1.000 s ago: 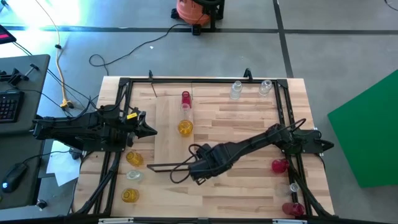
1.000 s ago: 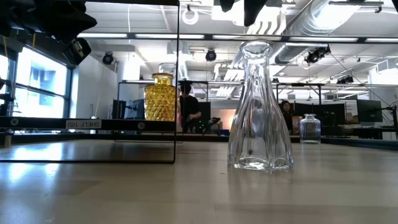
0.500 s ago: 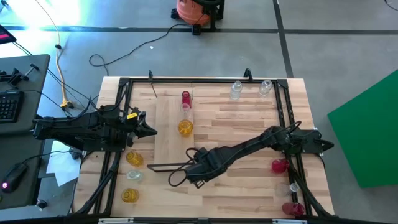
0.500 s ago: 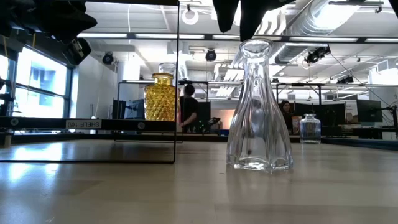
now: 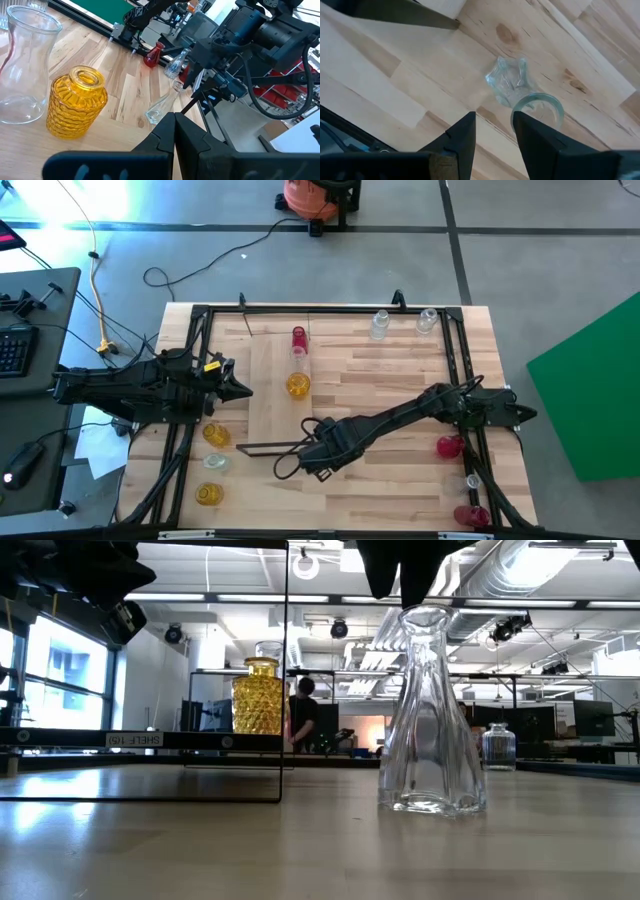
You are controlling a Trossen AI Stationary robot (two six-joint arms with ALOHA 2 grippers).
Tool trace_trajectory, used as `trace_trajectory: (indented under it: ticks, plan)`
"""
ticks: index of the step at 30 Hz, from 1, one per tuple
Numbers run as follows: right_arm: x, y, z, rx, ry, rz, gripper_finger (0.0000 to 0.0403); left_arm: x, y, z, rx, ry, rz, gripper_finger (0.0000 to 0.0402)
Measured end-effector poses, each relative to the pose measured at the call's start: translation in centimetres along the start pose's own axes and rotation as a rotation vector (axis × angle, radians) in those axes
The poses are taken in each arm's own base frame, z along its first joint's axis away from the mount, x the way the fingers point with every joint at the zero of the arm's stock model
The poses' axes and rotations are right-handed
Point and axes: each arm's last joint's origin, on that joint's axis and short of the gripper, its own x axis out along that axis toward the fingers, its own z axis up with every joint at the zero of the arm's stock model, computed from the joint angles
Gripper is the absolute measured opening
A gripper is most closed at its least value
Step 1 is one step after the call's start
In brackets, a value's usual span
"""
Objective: Sort vases onto shelf
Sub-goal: Put the transparent vase on the shelf aligned with the other transparent vase
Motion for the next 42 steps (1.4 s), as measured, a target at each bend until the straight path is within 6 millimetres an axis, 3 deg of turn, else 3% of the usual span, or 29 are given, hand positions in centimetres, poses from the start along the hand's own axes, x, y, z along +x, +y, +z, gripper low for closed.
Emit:
trace_trajectory:
  ticks: [29, 42]
  plan:
    - [-1.5, -0.7, 0.1, 0.001, -0.024, 0.006, 0.0135, 0.0, 0.0, 0.0, -0.009, 0.0, 0.001, 0.0]
    - [2.0, -0.6, -0.2, -0.065, 0.038, -0.038, 0.0135, 0.0, 0.0, 0.0, -0.027, 0.0, 0.001, 0.0]
